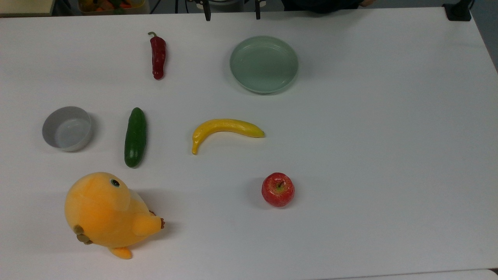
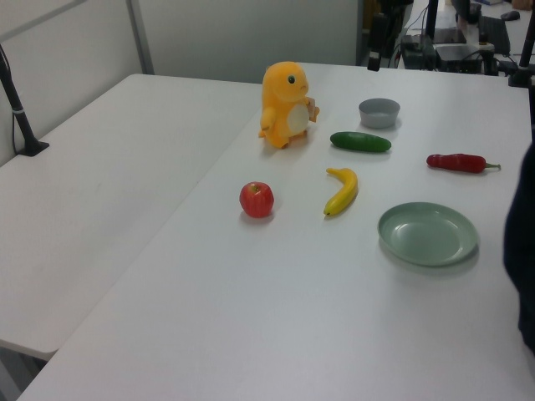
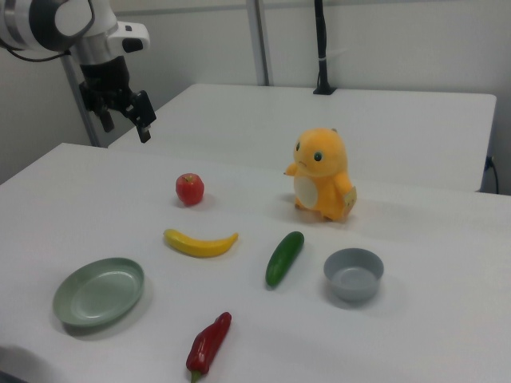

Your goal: Put the red apple in the bowl

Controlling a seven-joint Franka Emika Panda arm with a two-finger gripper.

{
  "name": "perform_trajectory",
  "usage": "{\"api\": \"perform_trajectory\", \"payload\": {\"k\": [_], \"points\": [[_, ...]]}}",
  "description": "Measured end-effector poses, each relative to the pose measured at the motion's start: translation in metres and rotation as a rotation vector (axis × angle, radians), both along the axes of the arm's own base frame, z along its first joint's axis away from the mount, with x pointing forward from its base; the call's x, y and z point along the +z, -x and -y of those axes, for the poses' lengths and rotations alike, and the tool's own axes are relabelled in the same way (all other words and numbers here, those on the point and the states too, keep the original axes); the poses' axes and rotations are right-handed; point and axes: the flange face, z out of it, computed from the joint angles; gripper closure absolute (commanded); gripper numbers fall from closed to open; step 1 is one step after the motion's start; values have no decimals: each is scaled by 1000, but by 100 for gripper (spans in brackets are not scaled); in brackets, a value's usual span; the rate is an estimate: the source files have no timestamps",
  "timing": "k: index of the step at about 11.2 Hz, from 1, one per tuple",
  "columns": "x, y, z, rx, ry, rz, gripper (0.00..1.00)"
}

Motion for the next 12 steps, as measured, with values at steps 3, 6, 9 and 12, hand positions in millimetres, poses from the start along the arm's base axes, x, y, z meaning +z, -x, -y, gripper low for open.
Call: {"api": "perform_trajectory", "payload": {"k": [3,6,9,12], "points": [[3,3,11,-17,-1,4,0],[1,3,12,-19,0,-1,0],[-8,3,3,-4,1,-17,0],[-26,-16,-15,17,-7,30,0]]}}
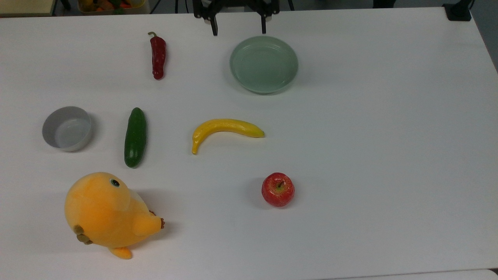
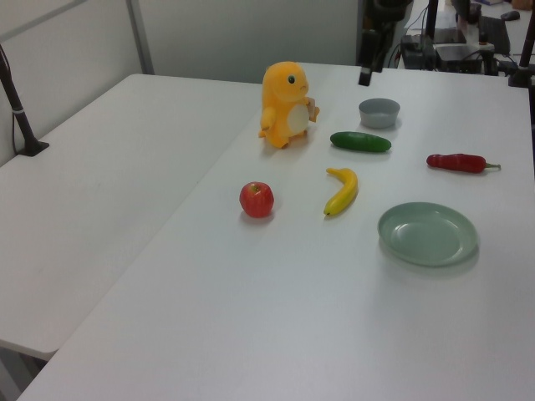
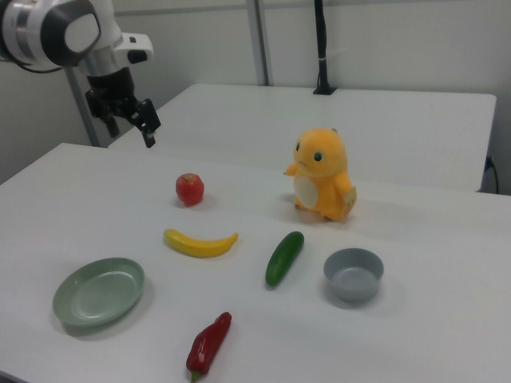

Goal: Put the red apple in the bowl
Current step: 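Move the open gripper over the red apple and lower it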

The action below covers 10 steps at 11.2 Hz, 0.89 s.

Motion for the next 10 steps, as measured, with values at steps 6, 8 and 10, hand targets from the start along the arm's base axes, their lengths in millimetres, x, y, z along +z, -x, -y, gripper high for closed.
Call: {"api": "perform_trajectory", "payload": {"k": [6,8,10], "points": [[-77,-96,-47,-87,-67,238,0],[-117,-112,-71,-73,-49,289,0],[-153,-125,-85,-46,-28,342,0]]}}
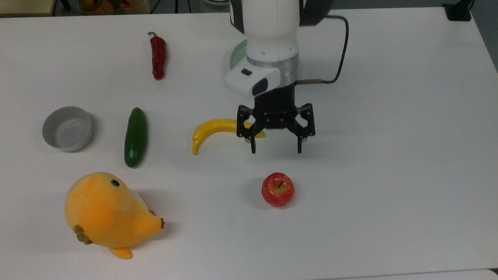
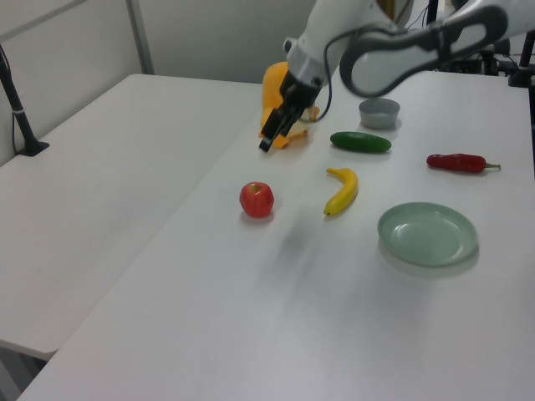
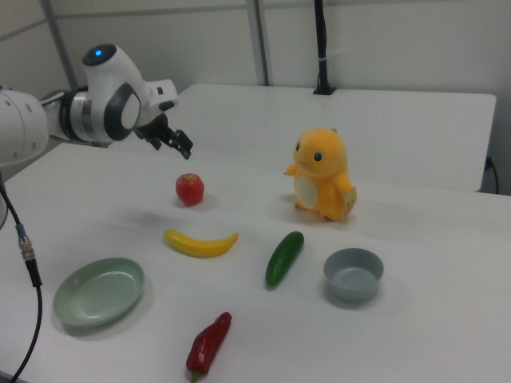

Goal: Put the red apple in the bowl
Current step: 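Move the open gripper over the red apple and lower it, then close the gripper around the red apple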

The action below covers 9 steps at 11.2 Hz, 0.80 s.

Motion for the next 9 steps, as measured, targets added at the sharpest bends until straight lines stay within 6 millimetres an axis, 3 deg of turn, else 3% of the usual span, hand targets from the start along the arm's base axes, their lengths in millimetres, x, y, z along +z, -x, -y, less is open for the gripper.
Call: {"api": "perform_trajectory", "payload": {"k": [5,9], "points": [[-81,-15,-23,41,79,69,0],[-119,-19,-34,35,140,123,0]]}}
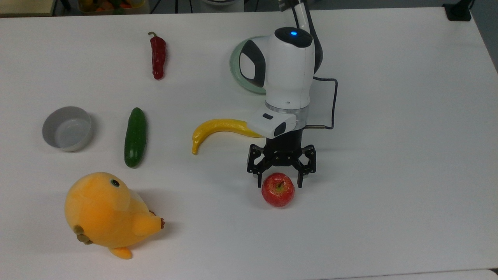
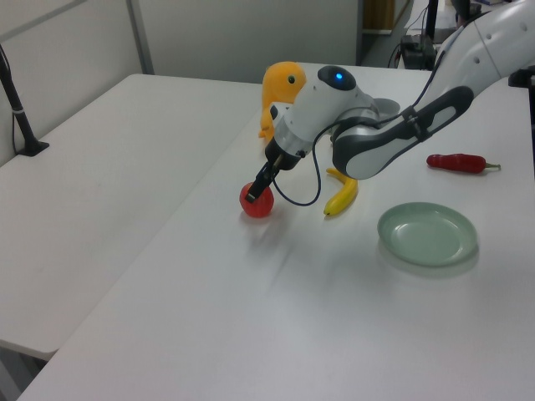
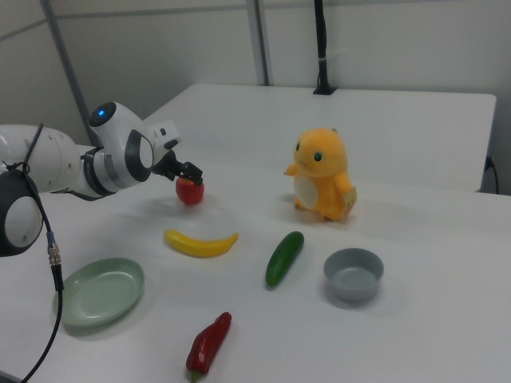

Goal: Put the red apple in the bowl
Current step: 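Close the gripper around the red apple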

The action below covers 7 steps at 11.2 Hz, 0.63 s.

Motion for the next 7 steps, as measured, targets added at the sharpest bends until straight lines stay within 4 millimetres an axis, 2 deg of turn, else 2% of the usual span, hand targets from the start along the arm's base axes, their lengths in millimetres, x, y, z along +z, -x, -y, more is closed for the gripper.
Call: {"api": "perform_trajectory", "payload": {"k": [4,5,7], "points": [[-9,-6,-2,4,12,9,0],[-11,-7,-2,11,24,10,6],[-16,-6,-3,25,47,11,35]]}}
